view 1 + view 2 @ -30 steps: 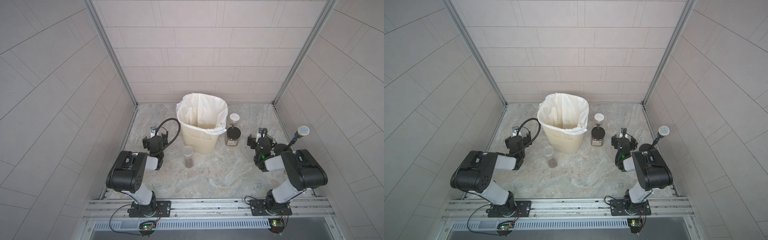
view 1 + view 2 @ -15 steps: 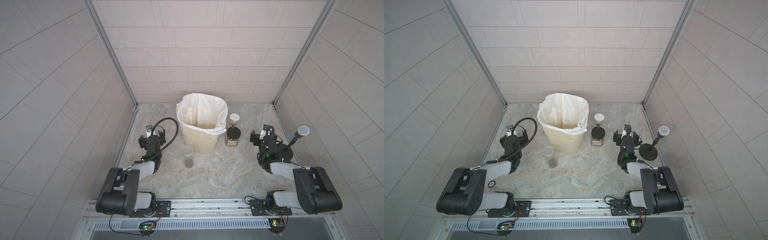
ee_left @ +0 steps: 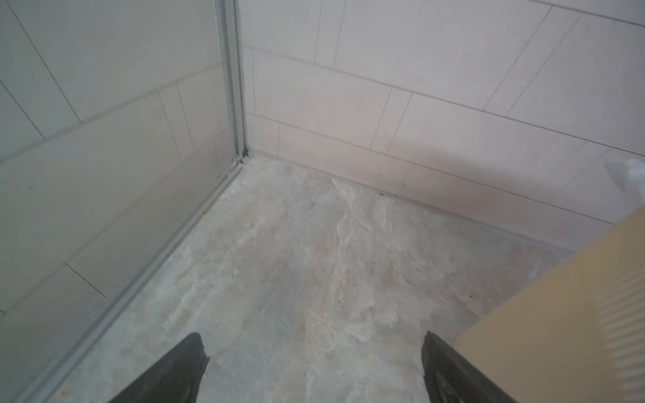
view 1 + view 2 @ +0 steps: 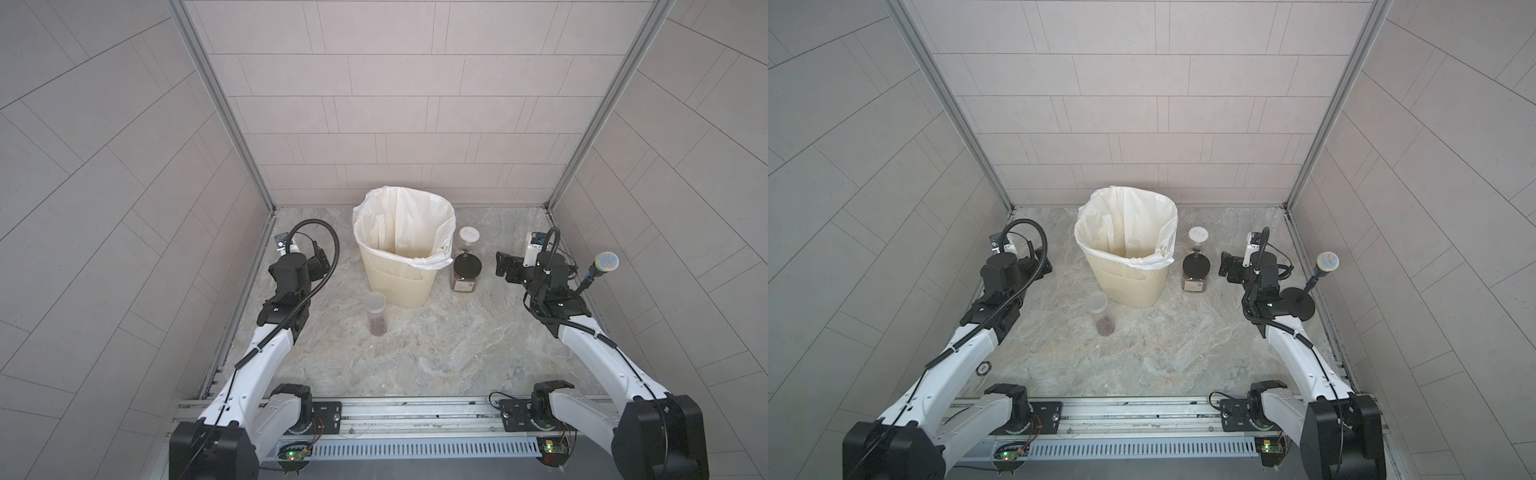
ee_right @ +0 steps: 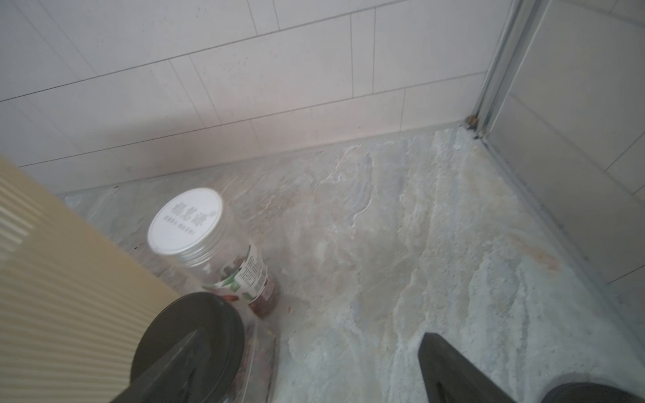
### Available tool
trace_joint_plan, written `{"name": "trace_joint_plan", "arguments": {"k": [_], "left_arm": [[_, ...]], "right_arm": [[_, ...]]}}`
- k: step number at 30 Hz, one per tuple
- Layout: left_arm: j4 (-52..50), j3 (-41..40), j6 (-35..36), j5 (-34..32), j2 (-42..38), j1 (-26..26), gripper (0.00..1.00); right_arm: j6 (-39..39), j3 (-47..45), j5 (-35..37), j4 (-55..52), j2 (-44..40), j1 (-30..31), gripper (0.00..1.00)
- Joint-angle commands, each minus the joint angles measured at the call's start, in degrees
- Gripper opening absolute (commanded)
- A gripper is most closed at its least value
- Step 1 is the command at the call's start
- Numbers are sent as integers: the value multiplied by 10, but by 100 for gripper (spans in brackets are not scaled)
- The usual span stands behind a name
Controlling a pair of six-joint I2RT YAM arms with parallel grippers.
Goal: Empty the moldy dried flower tea in the jars
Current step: Pick up the jar from the center of the board.
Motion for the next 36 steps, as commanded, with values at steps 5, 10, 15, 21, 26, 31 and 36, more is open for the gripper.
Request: {"name": "trace_joint_plan", "arguments": {"k": [5, 10, 15, 21, 26, 31, 36], "left_arm": [[-157, -17, -139, 113, -25, -20, 94], [-161, -37, -159, 114, -46, -77, 93], [-166, -73, -197, 110, -51, -127, 92], [-109, -131, -252, 135, -55, -169, 92], [-74, -149, -258, 160, -52, -200, 91], [-63, -171, -259, 151, -58, -211, 91], [-57, -184, -260, 149, -73, -211, 91]], "right_arm": [[32, -4, -106, -176, -87, 70, 97], [61, -70, -51, -143, -160, 191, 95], [69, -113, -13, -82, -178, 326, 94], [23, -131, -6, 25, -132, 452, 95], [-11, -101, 6, 89, -52, 507, 95], [-37, -50, 6, 132, 29, 525, 97], [-60, -12, 6, 183, 99, 541, 99]]}}
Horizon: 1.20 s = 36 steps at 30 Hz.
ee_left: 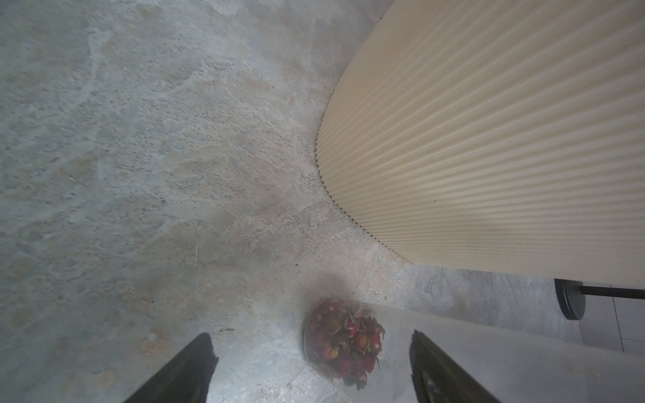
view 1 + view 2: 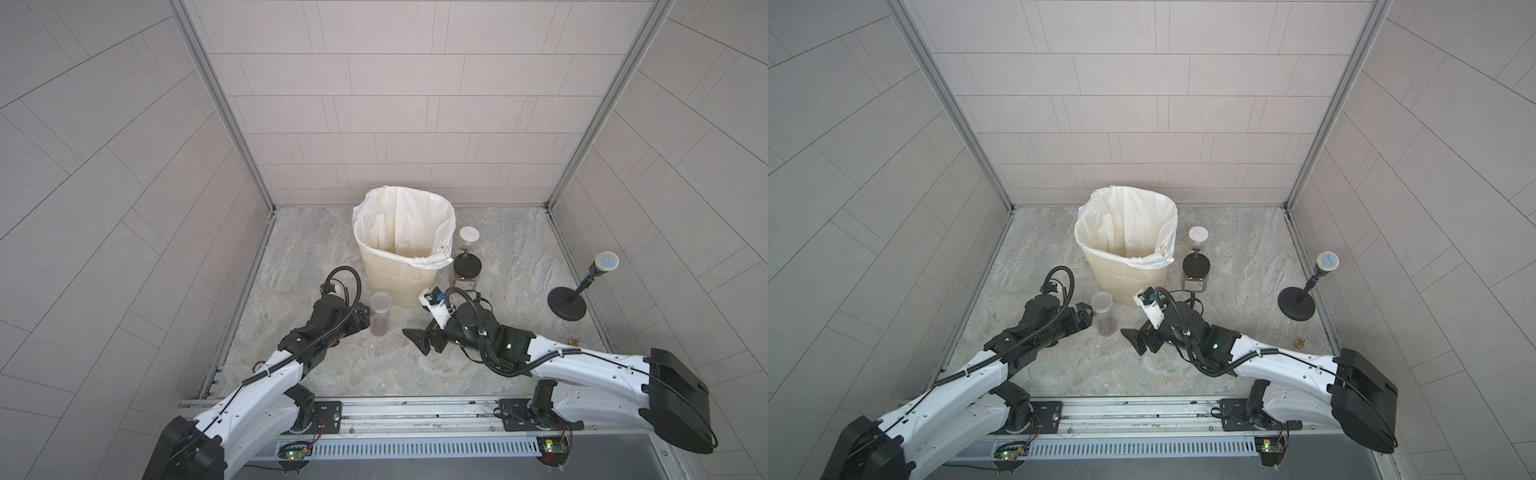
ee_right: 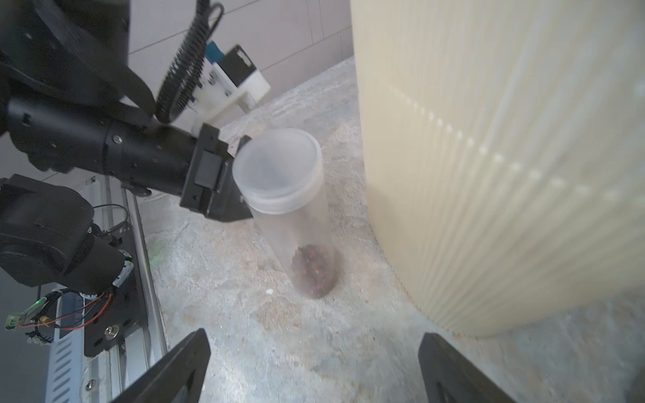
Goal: Empty the moldy dried flower tea in the jars
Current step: Pick up the jar from the center of the board.
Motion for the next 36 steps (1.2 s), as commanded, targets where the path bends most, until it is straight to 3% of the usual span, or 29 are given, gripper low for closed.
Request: {"name": "trace_joint_plan", "arguments": {"k": [1, 11, 20, 23, 27, 36], "left_arm": [[10, -7, -4, -3, -11, -2, 91], [5, -44, -11, -40, -69, -1, 92], [4, -50, -11, -32, -71, 0, 92], [3, -51, -12, -32, -73, 2, 92], [1, -51, -13, -27, -75, 5, 92], [2, -45, -3, 1, -77, 25, 93]], "right_arm": [[-33, 30, -1, 56, 40, 7, 99], [-48, 104, -31, 125, 170, 15, 100], [-67, 160, -39, 125, 246, 10, 96], [-71, 172, -43, 130, 260, 10, 90], [-65, 173, -44, 141, 265, 8, 73], [-76, 162, -35, 156, 268, 5, 58]]}}
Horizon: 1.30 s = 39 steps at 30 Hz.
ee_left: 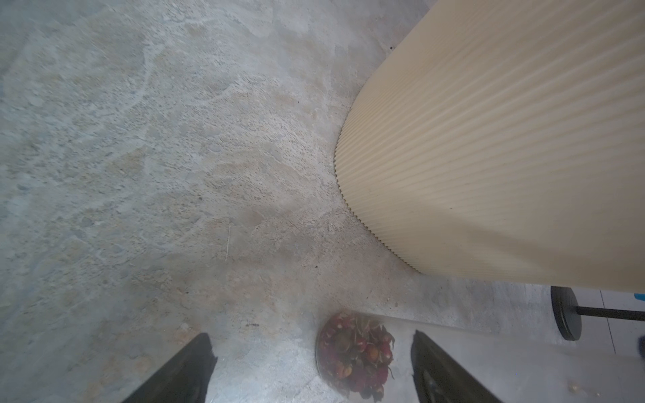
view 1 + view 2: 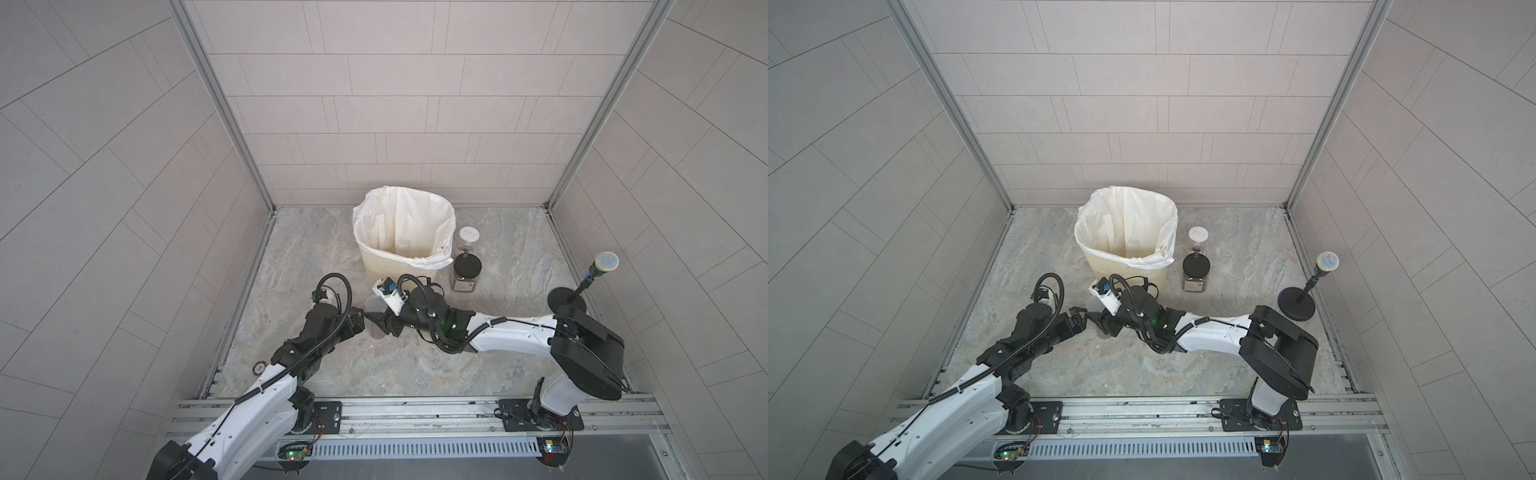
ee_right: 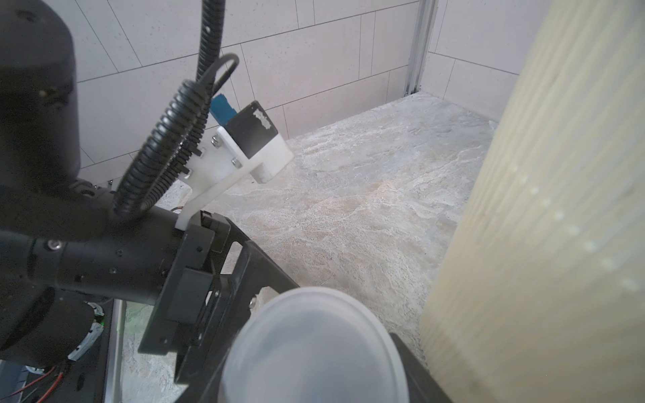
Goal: Empty the moldy dried flower tea in the jars
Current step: Pick up the jar from the center of the board.
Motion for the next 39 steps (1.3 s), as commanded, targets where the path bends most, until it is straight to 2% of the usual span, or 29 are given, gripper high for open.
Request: {"name": "trace_joint_plan", "arguments": {"k": [1, 8, 15, 18, 26, 32, 35, 39], "left_arm": [[0, 0, 8, 16, -9, 5, 93], [27, 28, 32, 55, -10, 6, 93], [74, 41, 67, 85, 18, -7, 93], [110, 52, 86, 101, 54, -40, 93], [265, 64, 188, 100, 117, -183, 93], [417, 39, 219, 158, 154, -209, 93], [443, 51, 231, 192, 190, -221, 93], [447, 77, 269, 221, 236, -260, 93]], "right_arm": [[-13, -4, 9, 20, -3, -1, 56], [-8, -35, 11, -28, -75, -13, 50], [57, -110, 3, -78, -194, -36, 47], [83, -125, 6, -129, -245, -55, 47], [145, -135, -38, -292, -376, -132, 46], [192, -160, -130, -329, -451, -222, 46], [219, -157, -183, -329, -459, -251, 46], [263, -169, -221, -295, -470, -255, 46]]}}
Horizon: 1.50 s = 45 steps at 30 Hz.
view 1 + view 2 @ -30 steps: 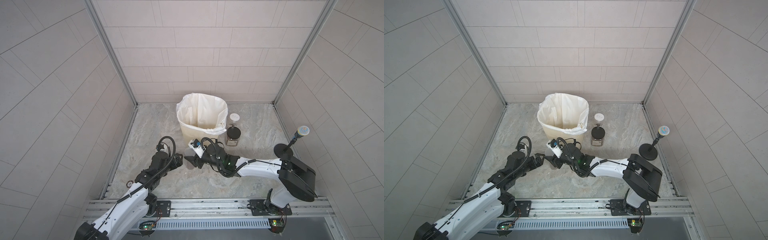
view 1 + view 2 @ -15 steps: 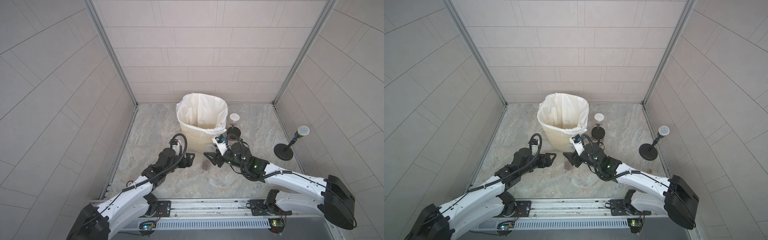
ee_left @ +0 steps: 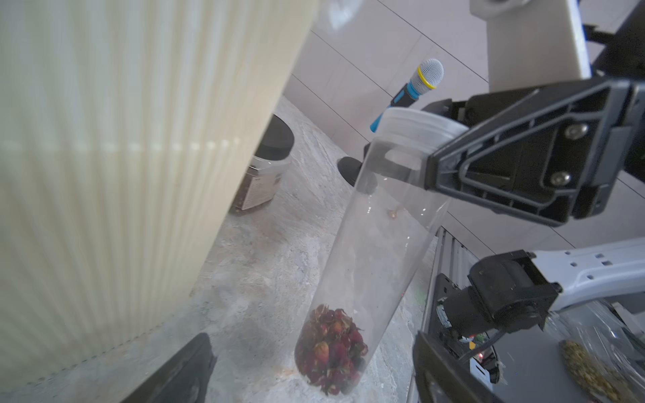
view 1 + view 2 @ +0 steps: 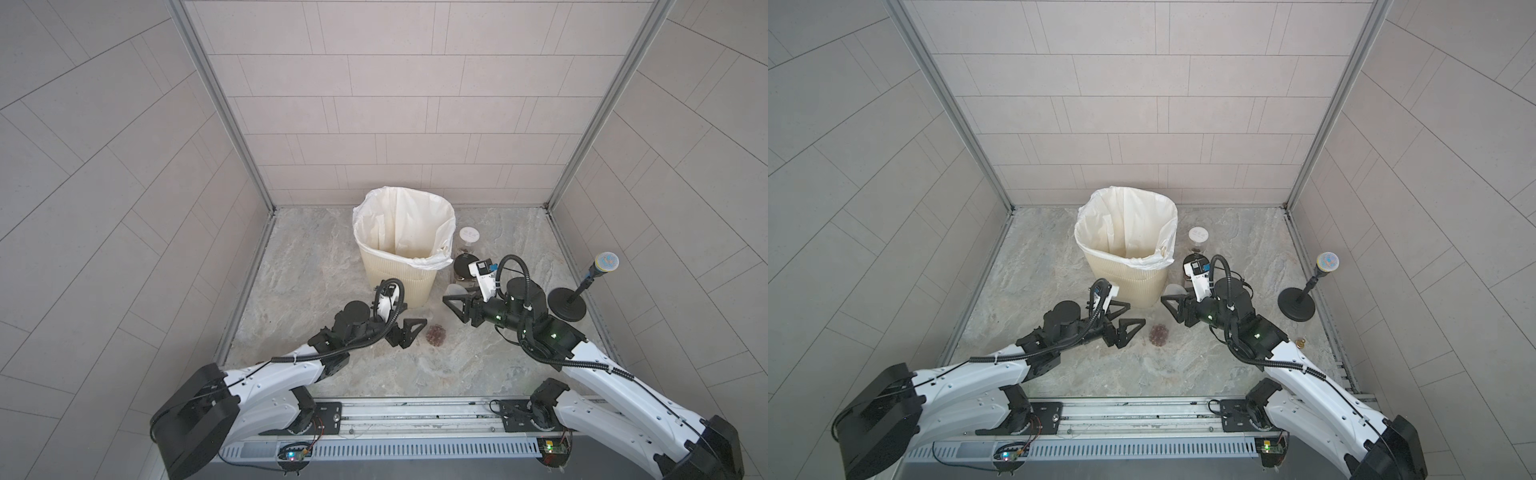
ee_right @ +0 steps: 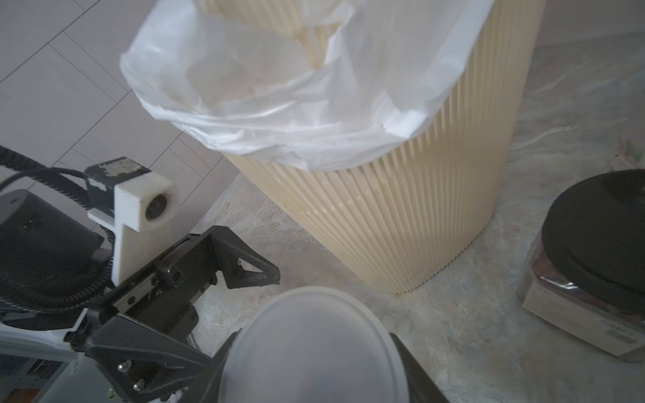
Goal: Empty the moldy dried flower tea in the jars
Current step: Pick up the jar from the center of the board.
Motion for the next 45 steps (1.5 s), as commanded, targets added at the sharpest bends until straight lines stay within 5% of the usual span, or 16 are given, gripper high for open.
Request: {"name": "trace_joint_plan", "arguments": {"k": [1, 11, 17, 23, 28, 31, 34, 39, 45], "left_arm": [[45, 28, 52, 41, 24, -29, 93], [189, 42, -1, 125, 122, -40, 92], [290, 38, -47, 131, 173, -39, 84], [222, 41, -14, 103, 137, -39, 77], [149, 48, 18, 97, 111, -37, 52], [147, 48, 18, 92, 114, -37, 49], [144, 52, 24, 92, 116, -37, 49], [122, 53, 46, 72, 103, -37, 49], [78, 51, 82, 33, 74, -38, 49]], "right_arm": [[61, -15, -63, 37, -19, -3, 46], [114, -51, -116, 160, -23, -3, 45], [150, -67, -141, 246, -7, -3, 45], [125, -49, -137, 197, -2, -3, 46], [119, -40, -136, 188, 2, -3, 46], [123, -36, -144, 195, 8, -3, 47], [120, -29, -149, 185, 9, -3, 55], [73, 3, -132, 95, -2, -5, 86], [85, 54, -112, 5, 11, -16, 84]]}}
